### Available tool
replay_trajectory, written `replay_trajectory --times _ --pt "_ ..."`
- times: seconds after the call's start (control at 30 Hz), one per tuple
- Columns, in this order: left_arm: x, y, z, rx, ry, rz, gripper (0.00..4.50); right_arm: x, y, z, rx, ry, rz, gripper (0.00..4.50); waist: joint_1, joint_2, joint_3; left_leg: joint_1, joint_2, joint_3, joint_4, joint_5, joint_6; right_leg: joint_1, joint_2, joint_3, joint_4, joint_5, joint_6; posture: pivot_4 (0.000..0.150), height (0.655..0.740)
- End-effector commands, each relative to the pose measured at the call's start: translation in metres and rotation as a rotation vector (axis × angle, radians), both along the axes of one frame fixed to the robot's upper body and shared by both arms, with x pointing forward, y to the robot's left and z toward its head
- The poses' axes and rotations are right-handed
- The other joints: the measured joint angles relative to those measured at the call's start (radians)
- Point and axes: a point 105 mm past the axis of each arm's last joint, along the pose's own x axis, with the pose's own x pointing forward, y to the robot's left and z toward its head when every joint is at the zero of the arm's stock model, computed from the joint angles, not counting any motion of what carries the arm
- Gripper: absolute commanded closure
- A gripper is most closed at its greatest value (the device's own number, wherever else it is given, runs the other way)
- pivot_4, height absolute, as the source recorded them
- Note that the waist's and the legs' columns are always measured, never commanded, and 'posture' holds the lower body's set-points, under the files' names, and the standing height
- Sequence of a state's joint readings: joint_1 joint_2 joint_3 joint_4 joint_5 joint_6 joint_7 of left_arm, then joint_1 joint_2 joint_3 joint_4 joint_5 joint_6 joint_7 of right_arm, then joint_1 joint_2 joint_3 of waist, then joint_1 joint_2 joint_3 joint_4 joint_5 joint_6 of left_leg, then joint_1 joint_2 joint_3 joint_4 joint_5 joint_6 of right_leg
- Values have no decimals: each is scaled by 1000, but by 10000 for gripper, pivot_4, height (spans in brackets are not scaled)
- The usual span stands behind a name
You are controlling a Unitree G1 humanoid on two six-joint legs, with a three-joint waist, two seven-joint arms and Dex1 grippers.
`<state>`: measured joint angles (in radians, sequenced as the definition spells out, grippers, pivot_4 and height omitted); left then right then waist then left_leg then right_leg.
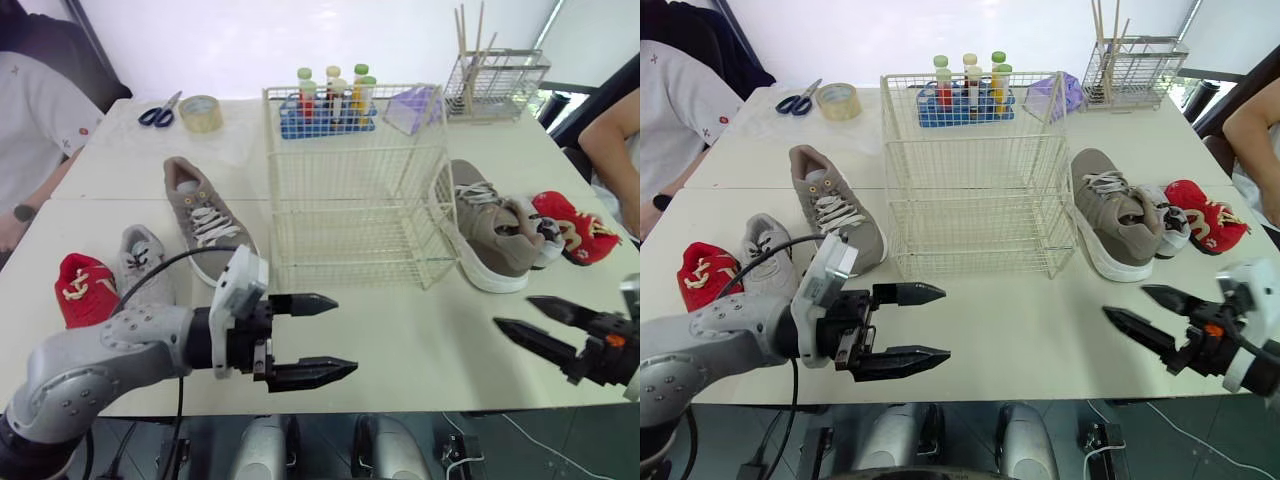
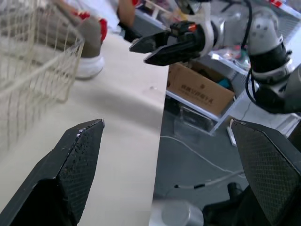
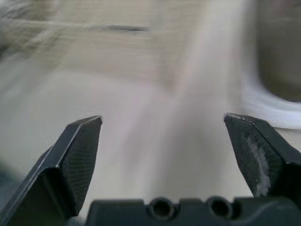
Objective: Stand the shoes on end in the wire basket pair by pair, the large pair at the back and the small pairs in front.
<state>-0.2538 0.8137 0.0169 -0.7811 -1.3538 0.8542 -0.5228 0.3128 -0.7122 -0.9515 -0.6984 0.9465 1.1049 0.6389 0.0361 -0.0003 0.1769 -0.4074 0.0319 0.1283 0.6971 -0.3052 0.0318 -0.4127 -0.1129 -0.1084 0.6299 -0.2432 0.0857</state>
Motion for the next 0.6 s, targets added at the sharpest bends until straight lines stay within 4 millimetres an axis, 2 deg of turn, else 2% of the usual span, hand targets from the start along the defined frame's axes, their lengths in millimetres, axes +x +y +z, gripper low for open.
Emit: replay_trajectory --times 0.03,0.17,0.3,0.47,0.6 --pt "0 -1 12 -15 -39 1 0 20 -5 10 -48 -125 -104 173 -11 1 0 1 0 1 0 0 0 0 0 1 0 0 0 1500 7400" --pt "3 8 15 18 -49 48 0 46 -13 3 -85 -174 -165 173 -24 1 -1 1 0 0 -1 1 -1 0 1 1 1 -1 2 1500 7400" --pt "6 18 12 51 -41 107 0 63 -18 -6 -69 -183 -188 173 -22 2 -1 1 0 0 -1 1 -1 0 1 1 2 -2 3 1500 7400" --pt "6 19 8 55 -33 128 0 81 -16 -13 -30 -187 -177 173 -23 2 -1 1 0 0 0 1 -1 0 1 1 2 -2 4 1500 7400" --pt "9 17 6 60 -35 140 0 97 -23 -20 -30 -202 -218 173 -24 2 -1 1 0 0 0 1 -1 0 1 1 2 -2 4 1500 7400"
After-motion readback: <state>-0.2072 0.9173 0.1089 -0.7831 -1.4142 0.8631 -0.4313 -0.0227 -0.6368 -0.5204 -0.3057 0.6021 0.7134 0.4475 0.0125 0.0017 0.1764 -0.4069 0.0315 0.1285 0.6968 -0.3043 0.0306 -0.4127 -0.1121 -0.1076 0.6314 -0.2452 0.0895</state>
